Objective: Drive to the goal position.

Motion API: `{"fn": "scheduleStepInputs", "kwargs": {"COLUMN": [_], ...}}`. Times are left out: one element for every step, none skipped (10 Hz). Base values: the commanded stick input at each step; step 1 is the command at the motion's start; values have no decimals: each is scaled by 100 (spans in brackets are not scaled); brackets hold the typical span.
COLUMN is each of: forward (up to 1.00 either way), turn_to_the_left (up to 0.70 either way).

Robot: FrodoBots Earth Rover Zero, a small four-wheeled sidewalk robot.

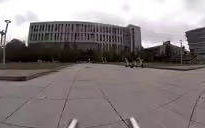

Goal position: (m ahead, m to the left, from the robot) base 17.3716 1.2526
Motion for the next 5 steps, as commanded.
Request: {"fn": "scheduleStepInputs", "kwargs": {"forward": [100, 100, 100, 100, 100], "turn_to_the_left": [0, 0, 0, 0, 0]}}
